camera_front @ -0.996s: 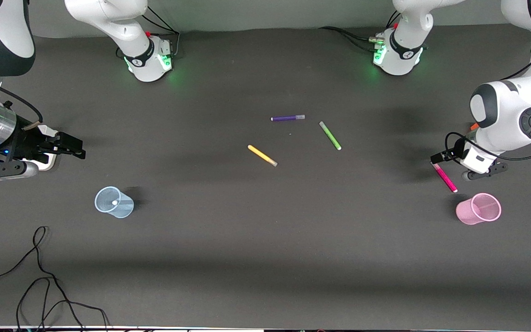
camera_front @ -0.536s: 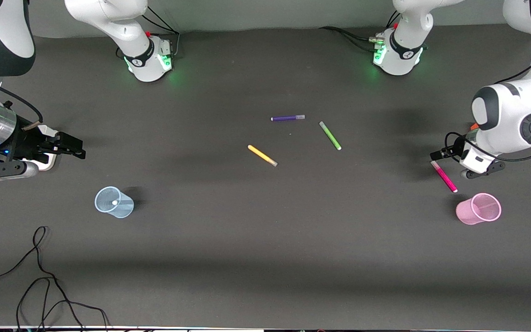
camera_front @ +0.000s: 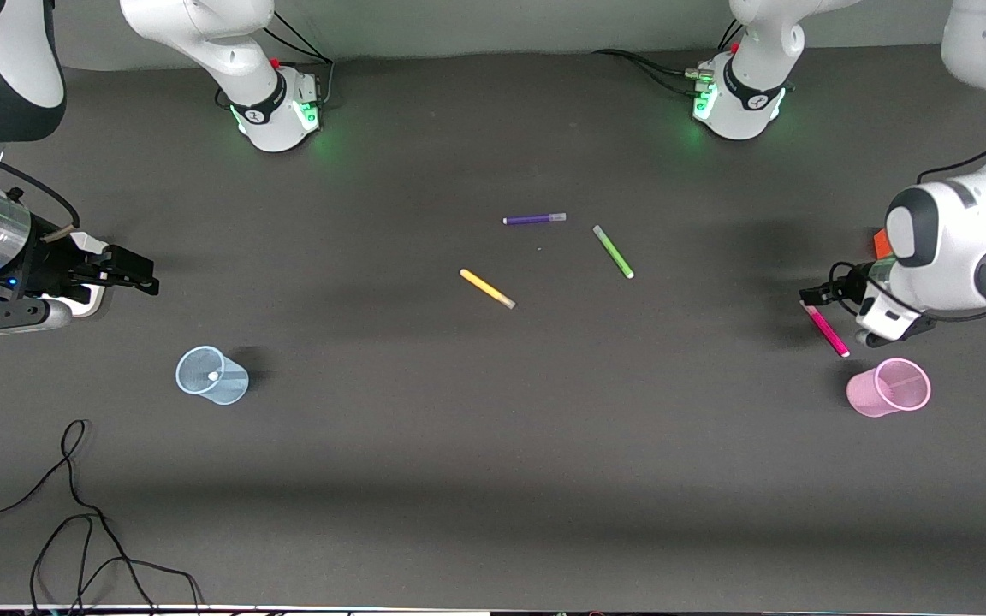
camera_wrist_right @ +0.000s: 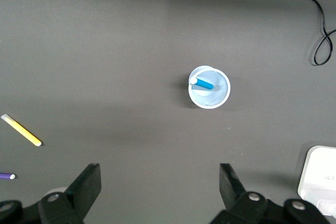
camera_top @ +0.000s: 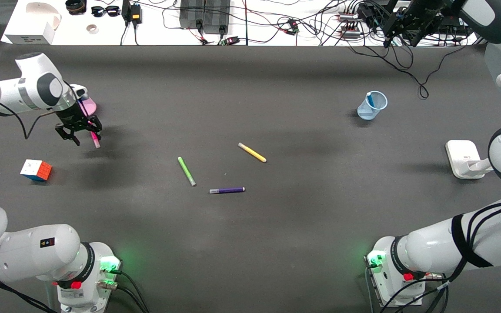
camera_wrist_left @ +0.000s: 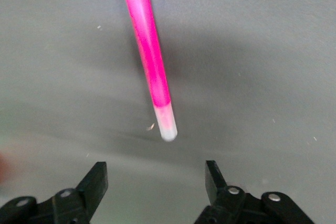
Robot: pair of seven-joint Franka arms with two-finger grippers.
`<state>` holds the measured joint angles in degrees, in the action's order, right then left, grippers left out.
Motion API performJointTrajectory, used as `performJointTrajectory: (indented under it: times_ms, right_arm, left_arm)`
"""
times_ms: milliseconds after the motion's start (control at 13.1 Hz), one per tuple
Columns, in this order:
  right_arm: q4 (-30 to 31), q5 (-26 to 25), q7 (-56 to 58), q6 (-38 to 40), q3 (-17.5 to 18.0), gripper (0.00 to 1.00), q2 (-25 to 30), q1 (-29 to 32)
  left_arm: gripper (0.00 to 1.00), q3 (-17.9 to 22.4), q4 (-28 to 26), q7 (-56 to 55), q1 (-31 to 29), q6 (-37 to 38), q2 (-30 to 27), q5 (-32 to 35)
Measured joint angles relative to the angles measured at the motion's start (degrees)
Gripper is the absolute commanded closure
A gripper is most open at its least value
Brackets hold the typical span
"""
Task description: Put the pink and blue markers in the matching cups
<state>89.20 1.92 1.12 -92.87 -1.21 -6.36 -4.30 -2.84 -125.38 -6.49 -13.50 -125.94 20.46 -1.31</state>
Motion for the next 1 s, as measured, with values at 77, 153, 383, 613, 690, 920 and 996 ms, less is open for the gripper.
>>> performJointTrajectory:
  times_ms: [77,153,383,613,690,920,996]
  right_arm:
    - [0.00,0.00,0.00,0.00,0.00,0.00,0.00,0.00]
    - [0.00,0.00,0.00,0.00,0.00,0.00,0.00,0.00]
    - [0.00,0.00,0.00,0.00,0.00,0.00,0.00,0.00]
    - [0.00,0.00,0.00,0.00,0.00,0.00,0.00,0.00]
    - [0.00,0.14,0.00,0.00,0.00,0.00,0.00,0.00]
    - [0.02,0.44,-0.01,0.00,0.01,0.00,0.00,-0.01]
    - [0.02,0.45,-0.02,0.00,0.01,0.00,-0.01,-0.01]
  left_arm:
    - [0.22,-0.04,0.51,0.00,0.02,-0.93,1.89,0.00]
    - [0.30,-0.10,0.98,0.00,0.04,-1.44,3.42,-0.01]
    - [0.56,-0.22,1.74,0.00,0.05,-1.78,5.04,-0.01]
    - [0.96,-0.24,2.22,0.03,0.05,-1.76,5.02,-0.01]
    - [1.00,-0.23,2.23,0.03,0.05,-1.76,5.03,-0.01]
    - [1.00,-0.25,2.54,0.05,0.06,-0.85,4.88,0.00]
    - [1.00,-0.25,3.07,0.05,0.05,0.47,4.80,0.00]
